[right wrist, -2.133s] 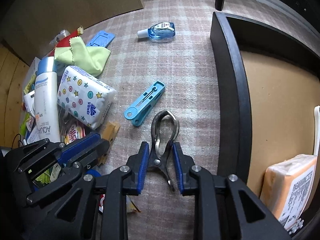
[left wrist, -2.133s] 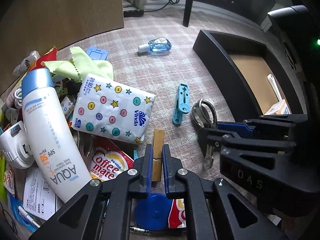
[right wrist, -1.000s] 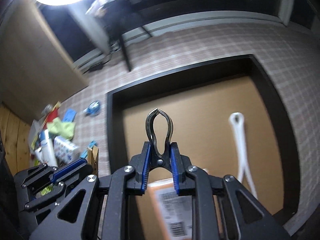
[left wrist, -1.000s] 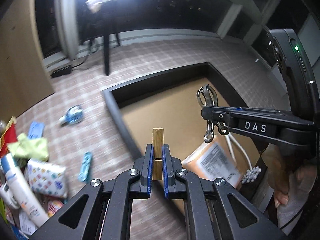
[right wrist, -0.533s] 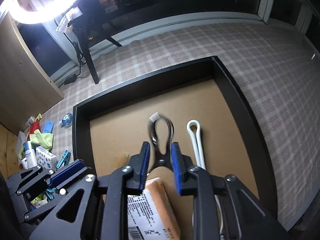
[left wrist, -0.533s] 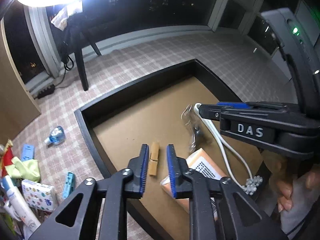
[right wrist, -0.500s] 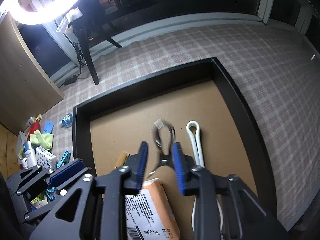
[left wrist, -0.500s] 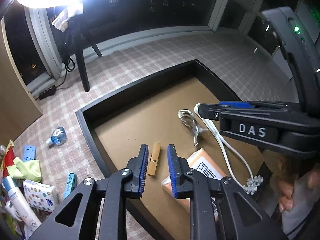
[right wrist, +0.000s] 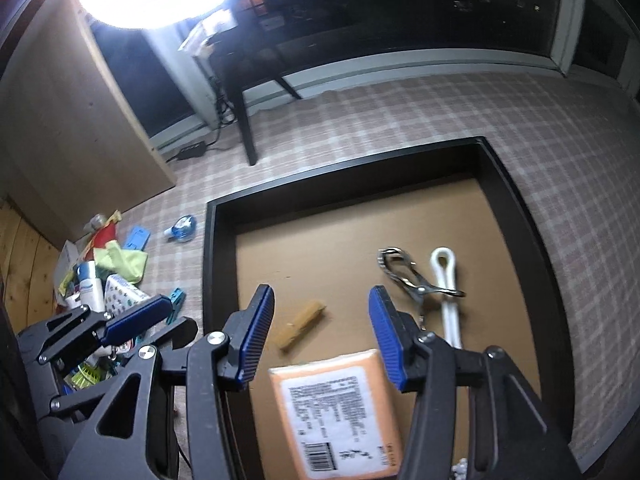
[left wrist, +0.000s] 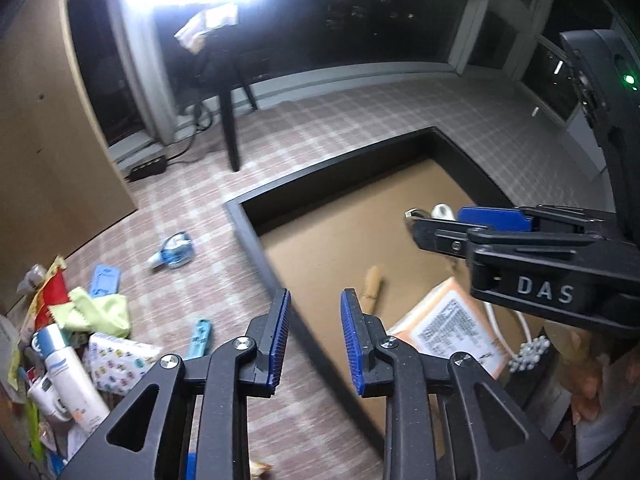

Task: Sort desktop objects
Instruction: 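Carry the metal clip and clothespin to the tray and release both, then grasp the white AQUA sunscreen bottle with the right gripper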

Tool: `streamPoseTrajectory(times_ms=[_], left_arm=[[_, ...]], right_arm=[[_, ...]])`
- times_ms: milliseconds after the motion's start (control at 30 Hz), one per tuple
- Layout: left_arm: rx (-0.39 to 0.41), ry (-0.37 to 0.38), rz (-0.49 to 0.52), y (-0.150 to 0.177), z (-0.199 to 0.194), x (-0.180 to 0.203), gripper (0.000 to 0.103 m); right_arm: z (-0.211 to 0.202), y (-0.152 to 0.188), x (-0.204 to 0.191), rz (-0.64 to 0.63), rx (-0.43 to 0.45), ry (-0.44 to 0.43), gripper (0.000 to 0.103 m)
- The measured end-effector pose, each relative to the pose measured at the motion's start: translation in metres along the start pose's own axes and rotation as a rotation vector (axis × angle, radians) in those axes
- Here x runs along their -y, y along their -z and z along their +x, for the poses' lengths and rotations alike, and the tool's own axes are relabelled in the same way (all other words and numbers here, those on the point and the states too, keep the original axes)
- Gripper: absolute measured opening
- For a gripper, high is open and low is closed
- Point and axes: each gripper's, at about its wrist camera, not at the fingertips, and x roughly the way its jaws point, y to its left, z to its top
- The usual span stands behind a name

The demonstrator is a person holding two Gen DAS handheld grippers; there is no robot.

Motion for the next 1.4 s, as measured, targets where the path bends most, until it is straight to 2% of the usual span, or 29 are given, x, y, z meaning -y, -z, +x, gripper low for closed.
streamPoseTrajectory(times_ms=[133, 200, 433, 633, 800, 967, 1033, 1233, 1400], left_arm=[[0.0, -0.032, -0.035, 0.008, -0.004, -0.021, 0.027], [-0.004, -0.048, -0.047, 0.012, -0.004, -0.031, 0.033], [-0.018, -0.146, -0.112, 0.032, -0.014, -0.081, 0.034], [-0.015, -0.2, -0.182, 0.049, -0.027, -0.118, 0.038], [-0.017, -0.209, -0.24, 0.064, -0.034, -0.144, 0.038], [-0.022, -0.225, -0.34, 0.087, -0.044, -0.183, 0.038], [-0.02, -0.233, -0.365, 0.093, -0.048, -0.194, 0.038], [-0.022, -0.212, -0.424, 0.109, -0.052, -0.213, 0.038], [-0.035, -0.166, -0.452, 0.113, -0.045, -0.218, 0.038]], right_arm=[[0.004, 0.0, -0.017, -0.027, -0.006, -0.024, 0.049], [0.007, -0.001, -0.027, -0.052, -0.009, -0.03, 0.049], [0.024, 0.0, -0.072, -0.128, -0.038, -0.074, 0.049], [0.038, 0.003, -0.11, -0.193, -0.069, -0.115, 0.049], [0.045, 0.005, -0.135, -0.233, -0.081, -0.155, 0.049], [0.051, 0.003, -0.152, -0.265, -0.094, -0.191, 0.047], [0.055, 0.004, -0.162, -0.276, -0.109, -0.215, 0.044], [0.075, 0.005, -0.196, -0.319, -0.175, -0.289, 0.037], [0.09, 0.01, -0.223, -0.395, -0.196, -0.266, 0.037]])
